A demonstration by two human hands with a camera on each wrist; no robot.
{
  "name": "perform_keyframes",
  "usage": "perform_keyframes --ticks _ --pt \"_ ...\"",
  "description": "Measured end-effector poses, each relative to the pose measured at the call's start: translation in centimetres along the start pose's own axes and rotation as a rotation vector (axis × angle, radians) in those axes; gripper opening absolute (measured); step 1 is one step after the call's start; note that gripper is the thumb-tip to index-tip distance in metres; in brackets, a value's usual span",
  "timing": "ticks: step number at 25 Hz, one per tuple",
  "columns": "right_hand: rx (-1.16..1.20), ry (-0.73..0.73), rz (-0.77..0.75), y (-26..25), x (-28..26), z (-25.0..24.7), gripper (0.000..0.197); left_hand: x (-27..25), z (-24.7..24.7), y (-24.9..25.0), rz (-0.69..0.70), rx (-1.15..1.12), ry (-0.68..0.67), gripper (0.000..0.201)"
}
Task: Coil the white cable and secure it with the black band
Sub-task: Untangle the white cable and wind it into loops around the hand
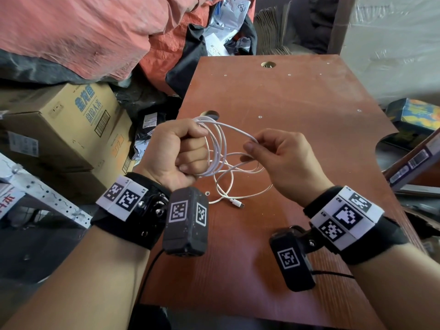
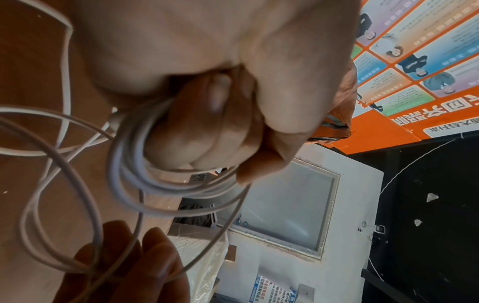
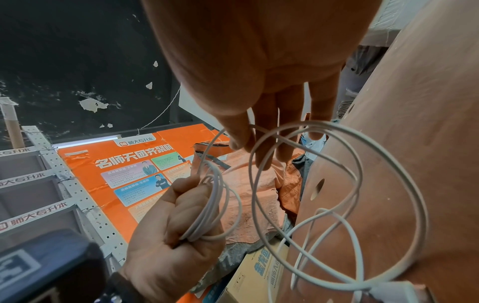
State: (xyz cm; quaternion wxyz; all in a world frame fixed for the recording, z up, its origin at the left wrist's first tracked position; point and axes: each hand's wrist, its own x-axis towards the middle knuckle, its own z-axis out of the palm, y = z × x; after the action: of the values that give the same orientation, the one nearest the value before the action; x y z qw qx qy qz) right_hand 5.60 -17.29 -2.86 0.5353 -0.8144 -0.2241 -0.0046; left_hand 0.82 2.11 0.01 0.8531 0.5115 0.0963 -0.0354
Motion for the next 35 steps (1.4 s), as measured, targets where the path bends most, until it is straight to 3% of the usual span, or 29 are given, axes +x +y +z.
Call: perform_keyframes --ticks 6,15,18,20,23,28,32,35 --pt "-0.015 -0.075 0.012 0.2 0.0 0.1 0.021 0.1 0.0 -0.4 -0.101 -0.036 -0.059 0.046" --pt "-0.232 -0.055 -0.009 0.5 0.1 0.2 0.039 -0.3 -0.1 -0.1 -0.230 -0.130 -0.296 0.049" --pt "-0.371 -0.048 -0.030 0.7 0.1 0.2 0.017 -0.3 0.0 -0.2 -0.206 -0.126 -0.282 0.050" --pt "-0.345 -0.077 -0.026 0.7 0.0 0.3 0.009 -0.3 0.1 -0.2 -0.183 -0.135 -0.275 0.050" --pt "-0.278 -0.045 -0.016 0.6 -0.1 0.4 0.008 0.0 -0.3 0.0 -0.154 -0.216 -0.333 0.050" --pt "-0.214 -0.005 0.041 0.4 0.1 0.0 0.016 0.5 -1.2 0.2 -0.124 -0.483 -0.546 0.046" --pt "-0.259 -0.015 0.059 0.5 0.0 -0.1 0.017 0.6 -1.4 0.3 -0.016 -0.571 -0.562 0.043" --pt "-0.243 -0.023 0.021 0.7 -0.1 0.0 0.011 0.6 -1.6 0.0 0.048 -0.582 -0.455 0.043"
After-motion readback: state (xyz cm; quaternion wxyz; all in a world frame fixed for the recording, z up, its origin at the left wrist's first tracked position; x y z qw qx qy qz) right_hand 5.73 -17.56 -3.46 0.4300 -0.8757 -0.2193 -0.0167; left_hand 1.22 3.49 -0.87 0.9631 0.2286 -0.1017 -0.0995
